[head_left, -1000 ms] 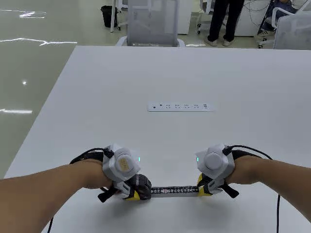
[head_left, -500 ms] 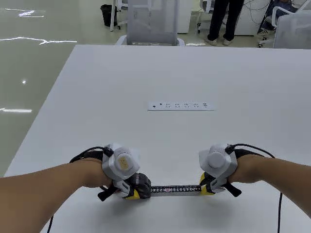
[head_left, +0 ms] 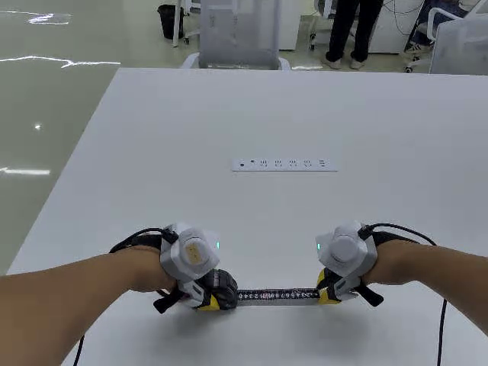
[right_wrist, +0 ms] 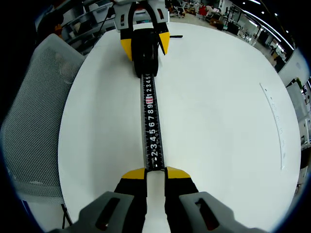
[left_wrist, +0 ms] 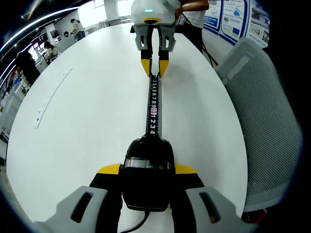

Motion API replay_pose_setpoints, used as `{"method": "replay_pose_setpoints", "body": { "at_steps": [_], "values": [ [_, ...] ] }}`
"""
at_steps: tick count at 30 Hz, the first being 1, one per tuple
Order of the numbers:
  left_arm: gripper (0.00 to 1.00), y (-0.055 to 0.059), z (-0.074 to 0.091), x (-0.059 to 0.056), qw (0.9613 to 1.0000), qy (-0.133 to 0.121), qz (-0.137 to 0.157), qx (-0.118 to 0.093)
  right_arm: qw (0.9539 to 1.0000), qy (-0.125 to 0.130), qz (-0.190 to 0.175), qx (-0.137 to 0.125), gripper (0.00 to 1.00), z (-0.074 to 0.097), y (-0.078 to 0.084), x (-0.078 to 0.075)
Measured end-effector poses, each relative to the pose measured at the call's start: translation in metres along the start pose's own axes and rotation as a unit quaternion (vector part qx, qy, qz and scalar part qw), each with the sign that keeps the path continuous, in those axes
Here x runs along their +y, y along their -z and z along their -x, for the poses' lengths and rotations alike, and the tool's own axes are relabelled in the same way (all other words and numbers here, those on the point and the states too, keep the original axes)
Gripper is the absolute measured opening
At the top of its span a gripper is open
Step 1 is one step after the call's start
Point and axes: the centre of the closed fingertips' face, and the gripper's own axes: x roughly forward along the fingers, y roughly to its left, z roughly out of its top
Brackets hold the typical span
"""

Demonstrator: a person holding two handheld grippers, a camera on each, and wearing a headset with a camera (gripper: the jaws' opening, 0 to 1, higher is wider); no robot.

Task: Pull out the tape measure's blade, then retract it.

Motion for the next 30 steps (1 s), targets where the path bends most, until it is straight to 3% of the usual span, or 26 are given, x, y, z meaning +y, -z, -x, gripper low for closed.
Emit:
{"method": "replay_pose_setpoints", "body": {
  "at_steps": [30],
  "values": [
    [0.33, 0.000, 0.000, 0.000, 1.0000, 0.000, 0.002, -0.001, 0.9999, 0.001, 0.005, 0.011, 0.11, 0.007, 0.017, -0.001]
  ]
}}
